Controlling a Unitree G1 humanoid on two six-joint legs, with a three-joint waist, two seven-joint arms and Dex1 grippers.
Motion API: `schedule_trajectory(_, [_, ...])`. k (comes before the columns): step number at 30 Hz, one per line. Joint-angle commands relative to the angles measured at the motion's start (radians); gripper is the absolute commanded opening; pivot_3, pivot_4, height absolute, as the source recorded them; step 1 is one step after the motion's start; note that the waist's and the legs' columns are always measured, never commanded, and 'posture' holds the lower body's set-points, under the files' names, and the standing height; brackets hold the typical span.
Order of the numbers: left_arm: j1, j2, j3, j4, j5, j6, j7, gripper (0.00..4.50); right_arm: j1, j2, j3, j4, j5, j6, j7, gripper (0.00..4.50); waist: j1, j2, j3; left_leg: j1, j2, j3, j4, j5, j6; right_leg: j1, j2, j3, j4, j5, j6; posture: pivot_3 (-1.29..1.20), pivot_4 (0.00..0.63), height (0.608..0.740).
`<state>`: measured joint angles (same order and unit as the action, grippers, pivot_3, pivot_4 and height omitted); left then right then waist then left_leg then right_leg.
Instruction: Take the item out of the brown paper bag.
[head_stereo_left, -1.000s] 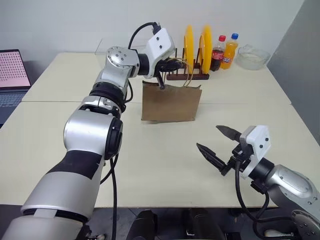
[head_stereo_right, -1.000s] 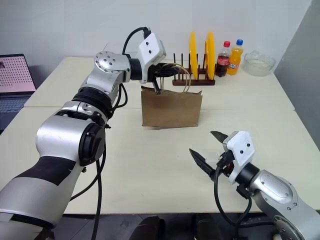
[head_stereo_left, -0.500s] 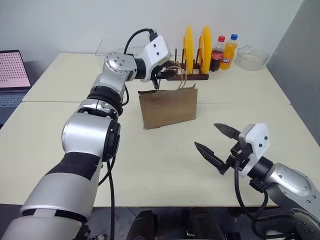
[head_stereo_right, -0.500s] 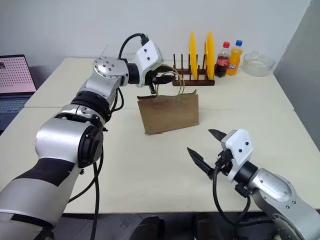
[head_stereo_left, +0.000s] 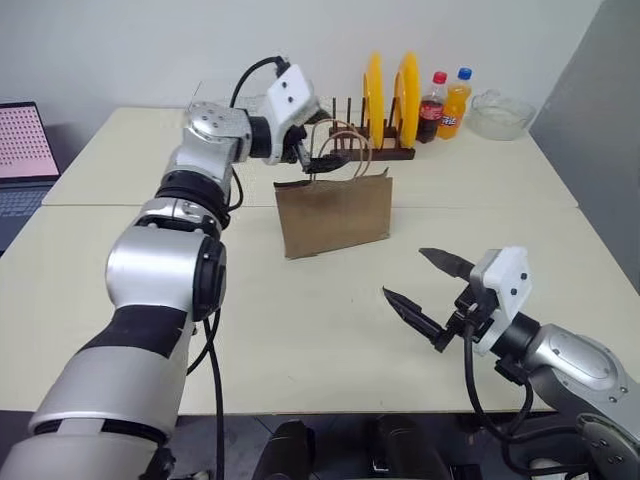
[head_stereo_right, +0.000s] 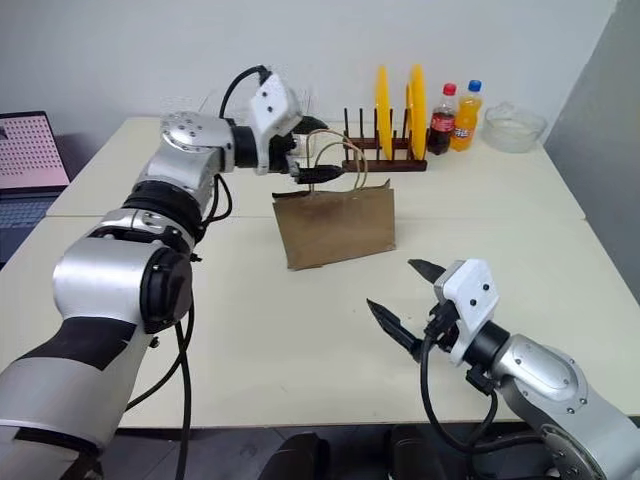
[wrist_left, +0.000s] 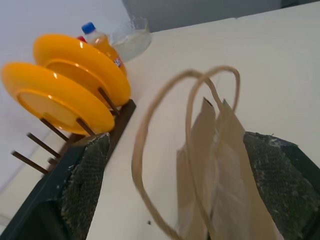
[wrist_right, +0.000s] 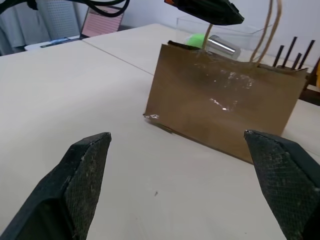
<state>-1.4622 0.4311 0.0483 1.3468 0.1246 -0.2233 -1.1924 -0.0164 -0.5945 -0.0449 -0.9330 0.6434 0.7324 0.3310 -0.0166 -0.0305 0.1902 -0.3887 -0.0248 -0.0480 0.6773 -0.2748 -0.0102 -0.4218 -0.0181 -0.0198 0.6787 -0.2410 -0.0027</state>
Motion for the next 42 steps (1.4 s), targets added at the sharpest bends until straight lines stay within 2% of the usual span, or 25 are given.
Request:
schedule_trajectory(1, [0.038,0.055,0.033,-0.054,-0.053,0.024,-0.064,4.46,-0.032,-0.022,0.016,0.015,-0.037,-0.023,0.024,4.50,-0.003,0.000,0.000,0.000,0.000,0.000,0.000,0.000,0.000,0.000,0.000,0.000,0.000,0.000,0.000,0.00,0.150,0.740])
schedule_trajectory(5, [0.096,0.098,0.064,-0.114,-0.107,0.037,-0.086,4.46,-0.061,-0.034,0.020,0.055,-0.057,-0.035,0.054,4.50,-0.008,0.000,0.000,0.000,0.000,0.000,0.000,0.000,0.000,0.000,0.000,0.000,0.001,0.000,0.000,0.00,0.150,0.740])
schedule_trajectory(8, [0.204,0.135,0.120,-0.284,-0.195,0.094,-0.084,4.46,-0.150,-0.044,0.004,0.142,-0.062,-0.045,0.096,4.50,-0.009,0.000,0.000,0.000,0.000,0.000,0.000,0.000,0.000,0.000,0.000,0.001,0.001,0.000,0.000,0.00,0.150,0.740])
schedule_trajectory(11, [0.414,0.140,0.166,-0.656,-0.294,0.243,-0.022,4.46,-0.254,-0.046,-0.018,0.237,-0.057,-0.064,0.139,4.50,-0.014,0.000,0.000,0.003,0.000,0.001,0.000,0.000,0.000,0.001,-0.001,0.003,0.001,0.000,0.000,0.00,0.150,0.740])
schedule_trajectory(15, [0.783,0.111,0.244,-1.299,-0.432,0.556,0.183,4.46,-0.407,-0.041,-0.026,0.376,-0.051,-0.088,0.207,4.50,-0.019,0.000,0.000,0.005,0.001,0.001,-0.001,0.000,0.000,0.001,0.000,0.006,0.002,0.003,-0.005,0.00,0.150,0.740])
schedule_trajectory(18, [1.006,0.068,0.284,-1.647,-0.502,0.729,0.351,4.50,-0.545,-0.025,0.012,0.529,-0.107,-0.148,0.262,3.96,-0.012,0.000,0.000,0.005,0.001,0.001,-0.001,0.000,-0.001,0.000,0.000,0.006,0.001,0.003,-0.006,0.00,0.150,0.740])
schedule_trajectory(24, [1.308,-0.052,0.285,-2.052,-0.575,0.888,0.613,4.50,-0.891,0.045,0.144,1.026,-0.321,-0.401,0.384,1.79,-0.007,0.000,0.000,0.008,0.000,0.003,0.000,0.000,0.000,0.003,-0.001,0.007,0.001,0.003,-0.006,0.00,0.150,0.740])
schedule_trajectory(28, [1.426,-0.092,0.252,-2.177,-0.603,0.912,0.698,4.50,-1.125,0.118,0.248,1.450,-0.499,-0.648,0.453,0.27,-0.011,0.000,0.000,0.009,0.001,0.005,-0.001,0.000,0.000,0.003,0.000,0.008,0.002,0.004,-0.007,0.00,0.150,0.740])
schedule_trajectory(29, [1.444,-0.098,0.248,-2.191,-0.608,0.914,0.714,4.50,-1.179,0.143,0.265,1.573,-0.539,-0.710,0.447,0.04,-0.010,0.000,0.000,0.009,0.001,0.004,-0.001,0.000,0.000,0.003,0.000,0.007,0.002,0.004,-0.007,0.00,0.150,0.740])
schedule_trajectory(32, [1.487,-0.099,0.233,-2.218,-0.616,0.906,0.744,4.50,-1.320,0.207,0.320,1.897,-0.667,-0.862,0.403,0.04,-0.009,0.000,-0.001,0.009,0.001,0.005,-0.002,0.000,0.000,0.003,0.000,0.008,0.001,0.004,-0.008,0.00,0.150,0.740])
schedule_trajectory(35, [1.517,-0.083,0.216,-2.233,-0.613,0.890,0.754,4.50,-1.410,0.263,0.376,2.103,-0.784,-0.937,0.327,0.04,-0.007,0.000,-0.001,0.007,0.001,0.006,-0.002,0.000,0.000,0.002,0.000,0.008,0.001,0.004,-0.008,0.00,0.150,0.740])
schedule_trajectory(40, [1.540,-0.055,0.208,-2.246,-0.635,0.881,0.749,4.50,-1.461,0.303,0.455,2.241,-0.944,-0.991,0.251,0.04,-0.009,0.001,0.000,0.007,0.001,0.007,-0.002,0.000,-0.001,0.001,-0.001,0.009,0.001,0.004,-0.009,0.00,0.150,0.740])
schedule_trajectory(42, [1.553,-0.038,0.207,-2.254,-0.652,0.879,0.733,4.50,-1.461,0.306,0.464,2.256,-0.972,-1.005,0.285,0.04,-0.008,0.001,0.000,0.007,0.001,0.006,-0.002,0.000,-0.001,0.002,-0.001,0.009,0.001,0.004,-0.009,0.00,0.150,0.740])
